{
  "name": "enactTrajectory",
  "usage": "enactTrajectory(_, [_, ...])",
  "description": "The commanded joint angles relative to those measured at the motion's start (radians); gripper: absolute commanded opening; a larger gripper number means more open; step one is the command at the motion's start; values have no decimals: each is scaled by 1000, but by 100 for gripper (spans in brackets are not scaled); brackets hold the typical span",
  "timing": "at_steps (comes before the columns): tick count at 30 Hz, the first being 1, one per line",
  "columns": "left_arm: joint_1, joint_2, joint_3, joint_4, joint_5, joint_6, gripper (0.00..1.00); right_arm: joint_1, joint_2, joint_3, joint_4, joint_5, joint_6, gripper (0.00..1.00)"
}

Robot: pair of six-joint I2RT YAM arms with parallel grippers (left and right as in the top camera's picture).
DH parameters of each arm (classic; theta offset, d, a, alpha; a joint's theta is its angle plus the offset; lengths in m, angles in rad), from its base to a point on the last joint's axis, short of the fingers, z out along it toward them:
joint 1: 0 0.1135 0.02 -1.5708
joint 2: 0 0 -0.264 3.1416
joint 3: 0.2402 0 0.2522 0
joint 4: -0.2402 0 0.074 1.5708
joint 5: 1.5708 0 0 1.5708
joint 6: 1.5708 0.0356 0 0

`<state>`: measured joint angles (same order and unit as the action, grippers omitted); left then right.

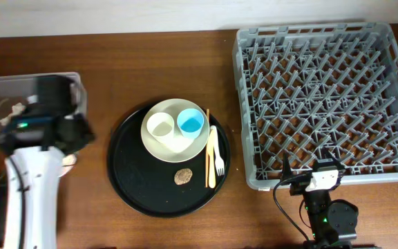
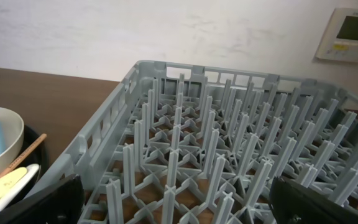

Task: Sort waste into correct bins and load items into the dishwasher rack
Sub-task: 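Lift the pink bowl left and tip the rice onto the black tray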

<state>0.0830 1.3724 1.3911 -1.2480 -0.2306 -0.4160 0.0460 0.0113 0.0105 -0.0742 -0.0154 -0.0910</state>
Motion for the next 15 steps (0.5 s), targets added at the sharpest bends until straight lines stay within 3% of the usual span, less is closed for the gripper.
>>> enactTrajectory(1, [211, -24, 17, 1, 128, 111, 1, 6, -6, -5, -5, 2, -6, 98])
enactTrajectory(5, [530, -24, 14, 5, 282, 127, 0, 6, -6, -5, -5, 2, -6, 98])
enactTrajectory(11, [714, 116, -3, 60, 321, 135, 1, 6, -6, -5, -5, 2, -6, 98])
enactTrajectory(15, [828, 239, -3, 113, 490, 228, 0, 6, -6, -5, -5, 2, -6, 98])
